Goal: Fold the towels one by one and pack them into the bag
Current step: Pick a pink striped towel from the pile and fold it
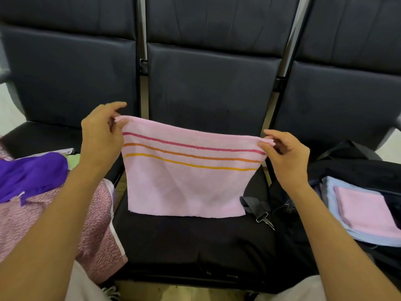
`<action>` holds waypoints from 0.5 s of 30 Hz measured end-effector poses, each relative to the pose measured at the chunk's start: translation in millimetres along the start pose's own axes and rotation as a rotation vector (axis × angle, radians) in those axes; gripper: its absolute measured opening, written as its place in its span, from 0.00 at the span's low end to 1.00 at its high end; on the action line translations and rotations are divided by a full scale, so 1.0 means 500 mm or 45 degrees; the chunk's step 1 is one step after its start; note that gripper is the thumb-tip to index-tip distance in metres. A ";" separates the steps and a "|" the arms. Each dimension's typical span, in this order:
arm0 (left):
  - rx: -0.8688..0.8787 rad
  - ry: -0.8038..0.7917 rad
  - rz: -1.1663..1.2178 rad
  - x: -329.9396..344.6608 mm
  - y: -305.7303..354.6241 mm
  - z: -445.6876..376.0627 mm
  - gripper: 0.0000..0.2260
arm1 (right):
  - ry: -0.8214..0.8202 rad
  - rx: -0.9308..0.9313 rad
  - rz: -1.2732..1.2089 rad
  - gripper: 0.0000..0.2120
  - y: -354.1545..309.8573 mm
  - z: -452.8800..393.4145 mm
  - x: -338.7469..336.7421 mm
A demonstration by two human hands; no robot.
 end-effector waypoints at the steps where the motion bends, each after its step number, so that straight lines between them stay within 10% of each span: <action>1: 0.024 -0.003 -0.068 0.001 0.000 0.001 0.12 | 0.002 -0.052 0.072 0.10 -0.007 -0.002 -0.001; 15: -0.011 -0.087 0.397 -0.005 0.030 0.010 0.06 | 0.279 0.073 -0.122 0.05 -0.039 -0.008 -0.010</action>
Point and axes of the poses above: each hand's wrist, its own z-axis away from the middle knuckle, its own x-axis out of the palm, y = z × x, the point moved 8 cm from there along -z, towards the middle knuckle, and after that the axes turned 10 degrees about -x, right-handed, at the moved point
